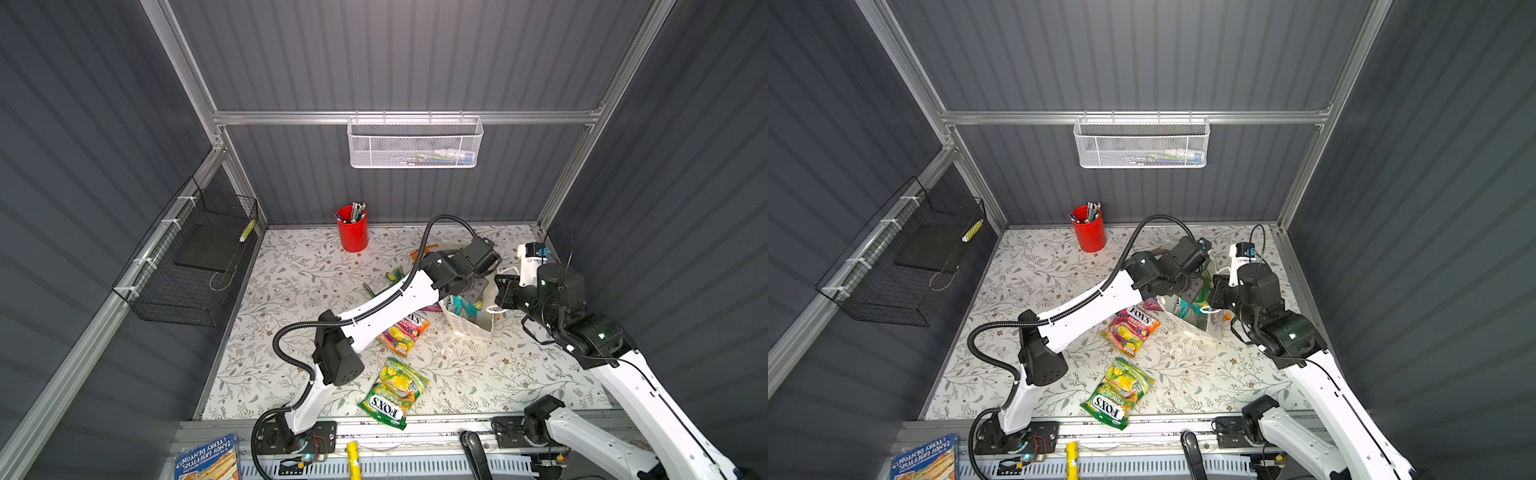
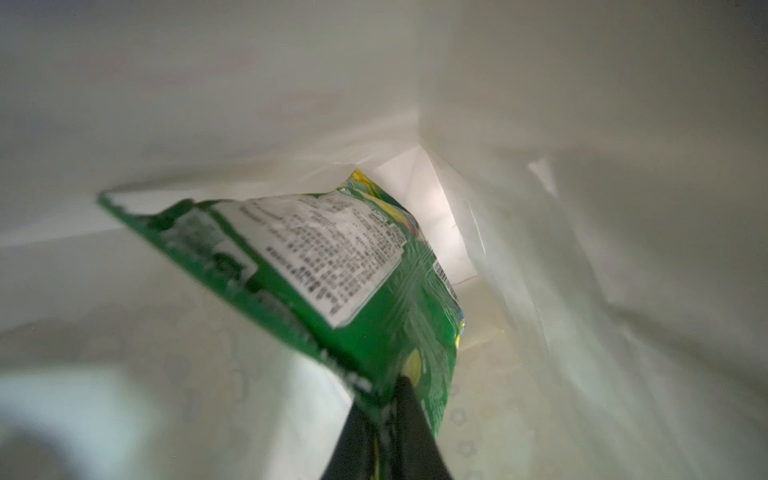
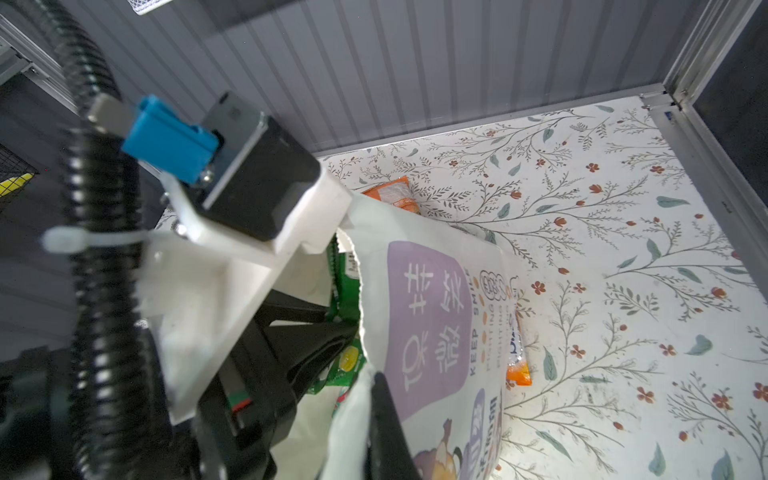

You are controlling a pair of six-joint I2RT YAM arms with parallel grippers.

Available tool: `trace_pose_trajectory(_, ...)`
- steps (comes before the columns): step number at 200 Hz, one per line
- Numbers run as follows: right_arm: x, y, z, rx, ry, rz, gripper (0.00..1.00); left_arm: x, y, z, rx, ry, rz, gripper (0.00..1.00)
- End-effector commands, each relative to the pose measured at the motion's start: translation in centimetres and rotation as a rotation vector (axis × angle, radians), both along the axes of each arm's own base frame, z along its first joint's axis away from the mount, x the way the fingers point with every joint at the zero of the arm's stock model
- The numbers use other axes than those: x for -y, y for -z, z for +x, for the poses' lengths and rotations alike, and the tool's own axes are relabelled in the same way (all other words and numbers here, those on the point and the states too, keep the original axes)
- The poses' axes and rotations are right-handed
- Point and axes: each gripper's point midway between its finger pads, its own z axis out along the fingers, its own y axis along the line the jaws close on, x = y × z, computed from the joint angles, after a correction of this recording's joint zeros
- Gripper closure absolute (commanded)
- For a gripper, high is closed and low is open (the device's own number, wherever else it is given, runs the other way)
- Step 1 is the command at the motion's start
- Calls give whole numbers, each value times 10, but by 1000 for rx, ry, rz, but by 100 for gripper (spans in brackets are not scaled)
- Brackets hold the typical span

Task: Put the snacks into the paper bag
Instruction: 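Lower the green chip packet into the bag and open the left gripper, then raise the left gripper out of the bag while right holds the bag edge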

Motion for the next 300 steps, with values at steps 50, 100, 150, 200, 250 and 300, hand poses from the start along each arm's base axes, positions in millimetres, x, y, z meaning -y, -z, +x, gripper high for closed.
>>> trace_pose_trajectory(50,1,3,1,0,4,-9,100,-2,-55,-3,30,13,-156,51)
trace_pose_trajectory(100,2,6,2,-6,13,-14,100,-20,-88,-25,26,55,-244,16)
trace_pose_trajectory(150,3,5,2,-4,18,-16,100,-55,-124,-53,44,89,-353,0)
trace_pose_trajectory(200,0,8,4,-12,9,-12,100,-92,-141,-68,91,56,-432,0)
trace_pose_trajectory(250,6,3,9,-2,52,-20,100,-64,-149,-93,7,248,-508,0)
trace_pose_trajectory(300,27,-9,14,37,167,-19,100,-39,-160,-90,47,346,-515,0)
